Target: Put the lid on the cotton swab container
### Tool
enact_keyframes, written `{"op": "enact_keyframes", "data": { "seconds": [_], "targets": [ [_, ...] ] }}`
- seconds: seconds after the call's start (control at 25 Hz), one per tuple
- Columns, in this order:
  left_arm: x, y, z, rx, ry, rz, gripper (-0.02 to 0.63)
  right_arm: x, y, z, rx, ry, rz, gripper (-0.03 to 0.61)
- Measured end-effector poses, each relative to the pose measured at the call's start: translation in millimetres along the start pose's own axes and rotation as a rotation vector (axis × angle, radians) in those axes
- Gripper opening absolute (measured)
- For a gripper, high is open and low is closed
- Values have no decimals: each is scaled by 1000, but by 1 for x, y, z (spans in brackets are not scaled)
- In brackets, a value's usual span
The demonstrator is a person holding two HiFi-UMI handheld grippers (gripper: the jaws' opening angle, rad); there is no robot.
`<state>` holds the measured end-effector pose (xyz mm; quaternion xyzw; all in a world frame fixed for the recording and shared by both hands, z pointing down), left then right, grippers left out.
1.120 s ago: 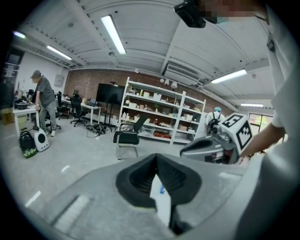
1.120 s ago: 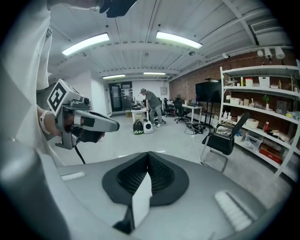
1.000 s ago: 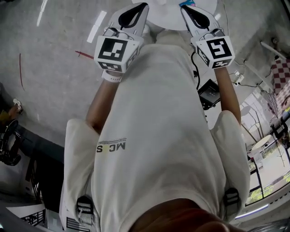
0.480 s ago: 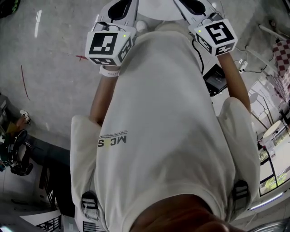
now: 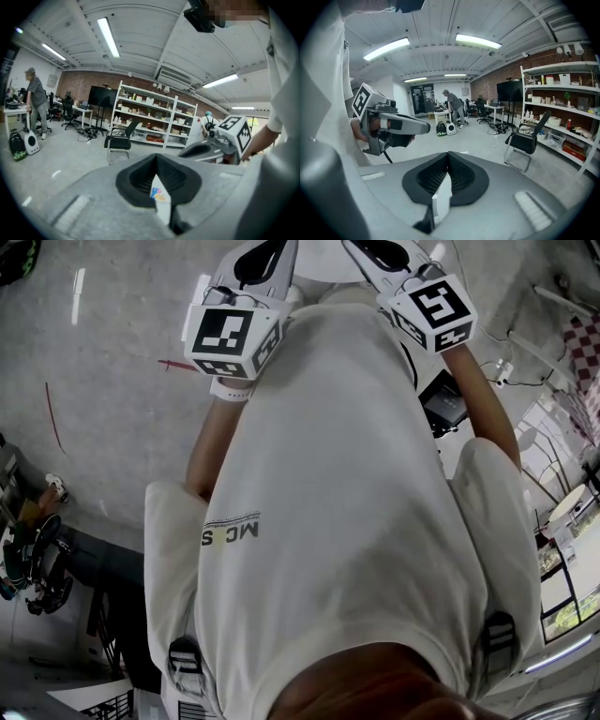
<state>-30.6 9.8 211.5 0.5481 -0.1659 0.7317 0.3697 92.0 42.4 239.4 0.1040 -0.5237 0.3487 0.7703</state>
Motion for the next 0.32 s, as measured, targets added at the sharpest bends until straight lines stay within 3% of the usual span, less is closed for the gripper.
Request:
{"op": "enact_keyframes", "data": {
  "seconds": [0.32],
  "targets": [
    [4, 5, 1, -6, 16, -8, 0, 1, 0, 3, 0, 7, 11, -3]
  ]
}}
Point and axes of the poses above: the fingertips, and each gripper's own axes: z forward along the fingers, y to its left, x out of its underside, the point moved 5 cm from there along -z, backward along the fingers, and after that the axes turned 13 degrees about -x, right-handed, at the moved point
